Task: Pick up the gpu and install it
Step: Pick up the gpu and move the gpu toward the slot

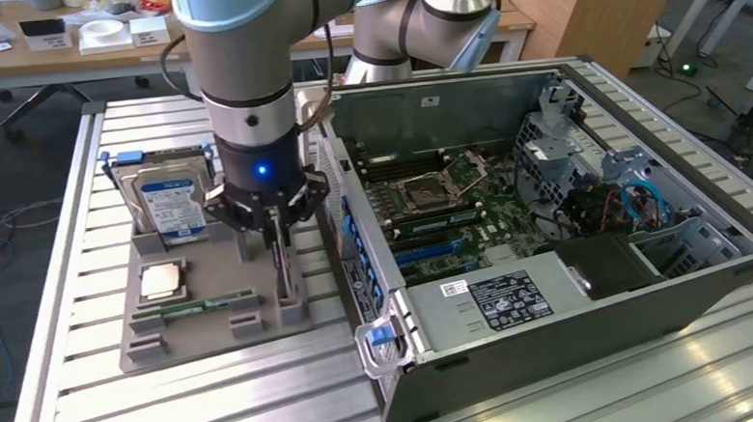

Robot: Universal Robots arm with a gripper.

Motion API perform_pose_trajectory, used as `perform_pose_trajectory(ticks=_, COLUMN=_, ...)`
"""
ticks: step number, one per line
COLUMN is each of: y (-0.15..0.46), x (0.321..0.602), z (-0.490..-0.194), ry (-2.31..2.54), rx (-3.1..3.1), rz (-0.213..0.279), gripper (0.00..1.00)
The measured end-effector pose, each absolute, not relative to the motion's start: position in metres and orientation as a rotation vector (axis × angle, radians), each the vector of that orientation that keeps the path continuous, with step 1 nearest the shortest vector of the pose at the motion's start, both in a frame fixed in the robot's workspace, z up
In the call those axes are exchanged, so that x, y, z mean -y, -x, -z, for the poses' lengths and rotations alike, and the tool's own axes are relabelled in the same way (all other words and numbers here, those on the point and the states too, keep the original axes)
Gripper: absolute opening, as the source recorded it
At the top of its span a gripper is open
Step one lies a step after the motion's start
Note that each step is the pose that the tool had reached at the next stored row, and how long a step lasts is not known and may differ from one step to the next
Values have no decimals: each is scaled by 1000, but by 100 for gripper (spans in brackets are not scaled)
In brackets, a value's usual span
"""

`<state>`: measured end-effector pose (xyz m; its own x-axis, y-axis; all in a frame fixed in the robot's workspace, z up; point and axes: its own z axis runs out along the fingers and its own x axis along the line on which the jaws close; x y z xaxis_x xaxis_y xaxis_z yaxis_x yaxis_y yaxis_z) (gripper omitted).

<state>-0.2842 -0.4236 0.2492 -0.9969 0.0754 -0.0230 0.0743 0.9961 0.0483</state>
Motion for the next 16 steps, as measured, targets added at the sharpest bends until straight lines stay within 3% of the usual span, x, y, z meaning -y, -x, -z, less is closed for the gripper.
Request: perform_pose_trajectory(ticks=16, y=284, x=424, z=-320, ry=-117, rx=-3114, rz=-74, gripper=27)
